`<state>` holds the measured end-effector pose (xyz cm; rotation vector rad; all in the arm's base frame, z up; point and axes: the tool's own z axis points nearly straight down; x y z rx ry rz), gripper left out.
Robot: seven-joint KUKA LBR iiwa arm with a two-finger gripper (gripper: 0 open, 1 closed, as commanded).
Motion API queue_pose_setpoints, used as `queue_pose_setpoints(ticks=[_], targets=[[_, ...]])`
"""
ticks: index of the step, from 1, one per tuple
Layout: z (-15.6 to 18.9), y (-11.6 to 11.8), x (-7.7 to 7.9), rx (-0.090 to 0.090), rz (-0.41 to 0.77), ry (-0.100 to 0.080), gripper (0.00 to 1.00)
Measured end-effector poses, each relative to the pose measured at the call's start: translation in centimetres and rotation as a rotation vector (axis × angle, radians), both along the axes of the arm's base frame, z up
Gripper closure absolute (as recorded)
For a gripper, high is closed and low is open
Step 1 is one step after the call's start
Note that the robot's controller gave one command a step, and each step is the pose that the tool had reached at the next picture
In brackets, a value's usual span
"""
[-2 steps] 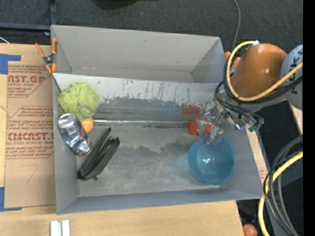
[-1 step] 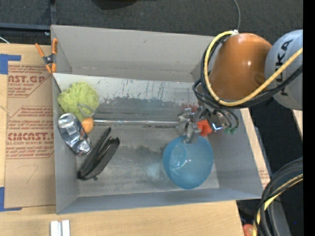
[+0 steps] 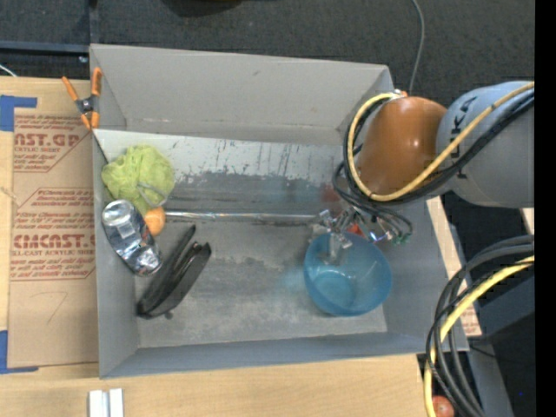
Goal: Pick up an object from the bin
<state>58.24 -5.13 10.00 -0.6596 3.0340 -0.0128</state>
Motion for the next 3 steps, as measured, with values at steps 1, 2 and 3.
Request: queue_pose_setpoints(ticks=[1, 2, 3], targets=[[5.5, -3.6, -5.2, 0.023, -0.318, -0.014, 1.0], [13.2, -0.4, -0.7, 0.008, -0.043, -0.009, 1.0], [10.3, -1.0, -2.0, 0.011, -0.091, -0.018, 1.0]])
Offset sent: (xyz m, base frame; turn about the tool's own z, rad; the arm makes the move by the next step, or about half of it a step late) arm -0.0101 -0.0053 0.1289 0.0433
